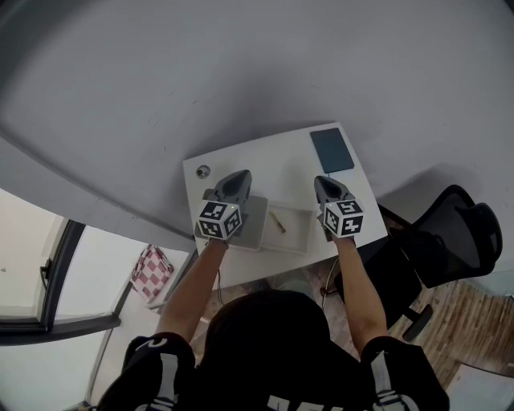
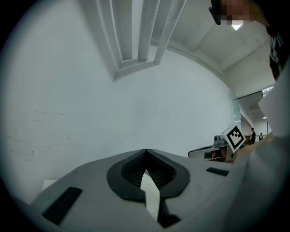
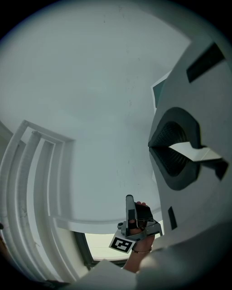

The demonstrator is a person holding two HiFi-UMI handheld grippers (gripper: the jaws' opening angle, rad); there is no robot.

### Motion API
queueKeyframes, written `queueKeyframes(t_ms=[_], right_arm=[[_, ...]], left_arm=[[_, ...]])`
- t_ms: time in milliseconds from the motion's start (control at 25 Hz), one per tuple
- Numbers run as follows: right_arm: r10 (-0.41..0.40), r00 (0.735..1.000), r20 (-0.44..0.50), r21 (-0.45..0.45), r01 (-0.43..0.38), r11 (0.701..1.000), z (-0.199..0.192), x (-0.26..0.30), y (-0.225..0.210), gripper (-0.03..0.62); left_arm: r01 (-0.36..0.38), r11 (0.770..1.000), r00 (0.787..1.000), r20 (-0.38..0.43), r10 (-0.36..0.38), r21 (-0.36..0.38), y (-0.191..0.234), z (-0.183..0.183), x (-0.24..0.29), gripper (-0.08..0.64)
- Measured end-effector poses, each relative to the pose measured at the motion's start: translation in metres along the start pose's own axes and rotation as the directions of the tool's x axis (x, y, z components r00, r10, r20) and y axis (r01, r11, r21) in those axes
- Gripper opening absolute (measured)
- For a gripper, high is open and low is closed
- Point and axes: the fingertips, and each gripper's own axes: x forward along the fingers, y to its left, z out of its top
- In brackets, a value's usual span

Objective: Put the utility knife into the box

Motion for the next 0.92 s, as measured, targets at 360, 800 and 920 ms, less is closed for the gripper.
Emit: queueKeyframes(t_ms=[360, 800, 920], right_arm=[[0.001, 1.000, -0.008, -0.003, -0.001, 1.000, 0.0007, 0.0034, -0.0008, 0.014], [0.002, 1.000, -0.014, -0.013, -0.002, 1.000, 0.0013, 0.0023, 0.0003, 0.014], [-0.001, 1.000, -0.011, -0.011, 0.000, 1.000, 0.0020, -0.0015, -0.0008, 0.014]], left_arm=[[0.001, 1.000, 1.000, -0.003, -0.001, -0.008, 0.0030, -0.0026, 0.0024, 0.025], [0.001, 1.000, 1.000, -0.011, -0.001, -0.002, 0.0039, -0.0048, 0.0005, 0.026], [0.000, 1.000, 1.000, -0.012, 0.000, -0.003, 0.0018, -0.0057, -0.0006, 0.025]])
